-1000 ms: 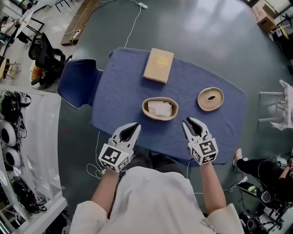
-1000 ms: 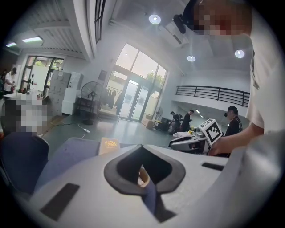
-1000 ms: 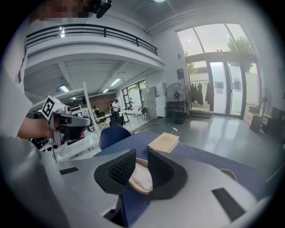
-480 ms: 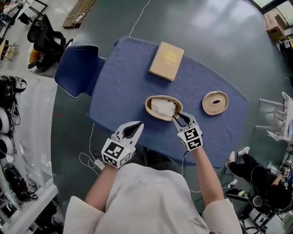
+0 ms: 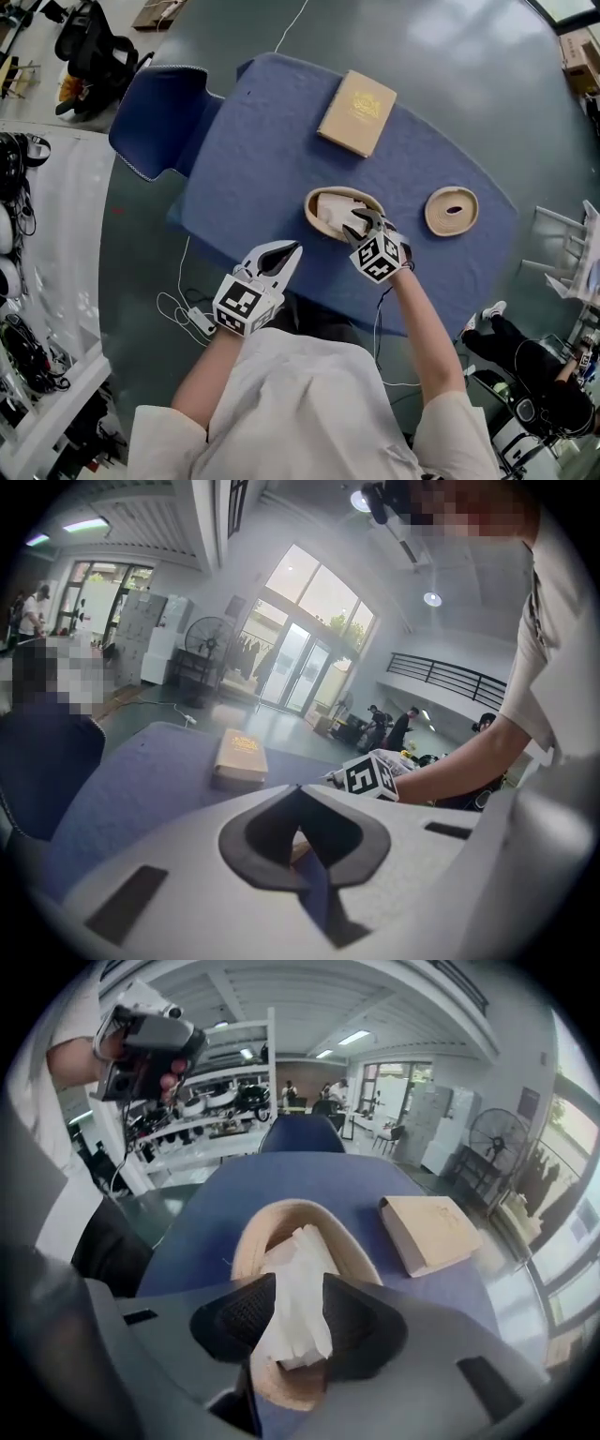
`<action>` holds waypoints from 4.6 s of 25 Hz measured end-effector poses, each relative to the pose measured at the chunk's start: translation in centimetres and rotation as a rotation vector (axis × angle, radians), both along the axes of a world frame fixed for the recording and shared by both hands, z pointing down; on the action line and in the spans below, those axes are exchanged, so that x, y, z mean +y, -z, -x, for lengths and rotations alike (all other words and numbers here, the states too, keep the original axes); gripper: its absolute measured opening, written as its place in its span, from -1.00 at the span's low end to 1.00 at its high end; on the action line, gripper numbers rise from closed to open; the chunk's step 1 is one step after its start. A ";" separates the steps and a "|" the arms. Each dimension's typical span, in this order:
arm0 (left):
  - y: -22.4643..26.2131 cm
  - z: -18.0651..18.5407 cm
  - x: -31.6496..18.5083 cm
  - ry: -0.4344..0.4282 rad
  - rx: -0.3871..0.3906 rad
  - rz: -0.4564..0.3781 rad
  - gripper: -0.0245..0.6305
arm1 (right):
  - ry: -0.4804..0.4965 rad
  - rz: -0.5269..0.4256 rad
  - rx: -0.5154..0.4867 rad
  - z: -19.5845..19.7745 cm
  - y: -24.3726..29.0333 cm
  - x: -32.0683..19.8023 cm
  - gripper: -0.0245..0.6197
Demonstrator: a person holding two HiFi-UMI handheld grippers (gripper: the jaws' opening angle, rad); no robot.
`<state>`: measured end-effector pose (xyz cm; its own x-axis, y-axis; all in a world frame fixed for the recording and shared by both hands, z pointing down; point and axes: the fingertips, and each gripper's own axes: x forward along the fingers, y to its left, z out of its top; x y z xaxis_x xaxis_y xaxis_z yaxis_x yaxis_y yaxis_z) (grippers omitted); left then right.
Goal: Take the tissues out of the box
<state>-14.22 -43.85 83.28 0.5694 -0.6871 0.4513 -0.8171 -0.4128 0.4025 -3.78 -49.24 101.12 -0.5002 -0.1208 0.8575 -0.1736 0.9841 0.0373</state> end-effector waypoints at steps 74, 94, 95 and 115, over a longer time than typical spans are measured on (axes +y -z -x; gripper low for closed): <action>25.0 -0.5 17.3 -0.046 -0.008 -0.157 -0.91 | -0.654 -0.295 -0.630 -9.7 41.8 14.6 -0.80; 43.1 -5.4 20.4 -0.071 0.002 -0.367 -0.91 | -0.755 -0.504 -0.840 -20.8 65.2 23.0 -0.80; 43.5 -5.9 20.4 -0.073 0.000 -0.375 -0.91 | -0.758 -0.511 -0.844 -21.4 65.8 23.2 -0.80; 49.1 -5.9 20.5 -0.075 0.006 -0.465 -0.91 | -0.772 -0.592 -0.897 -23.1 71.4 25.7 -0.80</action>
<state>-8.30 -23.35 34.16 0.6271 -0.7723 0.1015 -0.7761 -0.6084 0.1657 19.32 -23.59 29.70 -0.4966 -0.8679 -0.0130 -0.8680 0.4966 0.0033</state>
